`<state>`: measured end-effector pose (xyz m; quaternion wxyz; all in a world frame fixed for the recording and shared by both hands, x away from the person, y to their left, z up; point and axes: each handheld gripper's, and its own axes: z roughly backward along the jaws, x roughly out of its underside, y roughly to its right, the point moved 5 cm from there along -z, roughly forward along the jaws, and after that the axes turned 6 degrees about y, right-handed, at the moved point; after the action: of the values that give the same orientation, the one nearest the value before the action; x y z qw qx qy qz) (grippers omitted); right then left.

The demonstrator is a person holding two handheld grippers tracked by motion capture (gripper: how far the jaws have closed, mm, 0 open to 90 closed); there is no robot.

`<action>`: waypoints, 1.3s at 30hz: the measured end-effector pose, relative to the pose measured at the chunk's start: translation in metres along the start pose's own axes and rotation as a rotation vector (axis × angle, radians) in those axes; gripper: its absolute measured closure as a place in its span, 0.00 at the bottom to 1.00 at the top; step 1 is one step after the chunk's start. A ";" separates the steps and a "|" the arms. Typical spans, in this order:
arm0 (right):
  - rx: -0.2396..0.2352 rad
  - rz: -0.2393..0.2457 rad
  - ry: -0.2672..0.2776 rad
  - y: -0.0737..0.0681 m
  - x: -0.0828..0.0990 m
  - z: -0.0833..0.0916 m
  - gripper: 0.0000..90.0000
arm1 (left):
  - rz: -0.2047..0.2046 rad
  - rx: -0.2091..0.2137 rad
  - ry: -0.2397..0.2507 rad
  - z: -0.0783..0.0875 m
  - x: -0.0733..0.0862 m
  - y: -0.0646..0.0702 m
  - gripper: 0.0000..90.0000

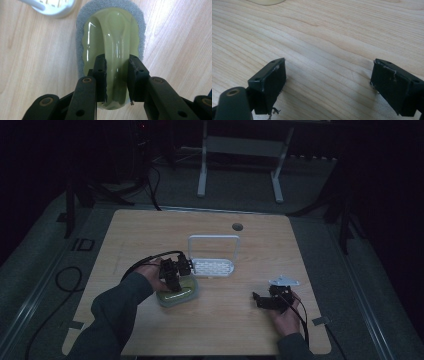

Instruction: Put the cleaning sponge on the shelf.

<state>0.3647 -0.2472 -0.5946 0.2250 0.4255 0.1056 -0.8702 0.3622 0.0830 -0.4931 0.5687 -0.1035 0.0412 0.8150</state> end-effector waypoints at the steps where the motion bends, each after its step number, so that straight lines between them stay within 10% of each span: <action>1: 0.000 0.000 0.000 0.000 0.000 0.000 0.14 | -0.004 -0.003 0.006 0.000 -0.001 0.000 0.80; 39: 0.000 0.001 0.000 0.000 0.000 0.000 0.14 | -0.161 -0.160 0.158 0.014 -0.031 -0.005 0.80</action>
<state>0.3648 -0.2473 -0.5945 0.2252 0.4256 0.1056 -0.8701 0.3751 0.0585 -0.4723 0.6172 -0.2152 0.0120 0.7567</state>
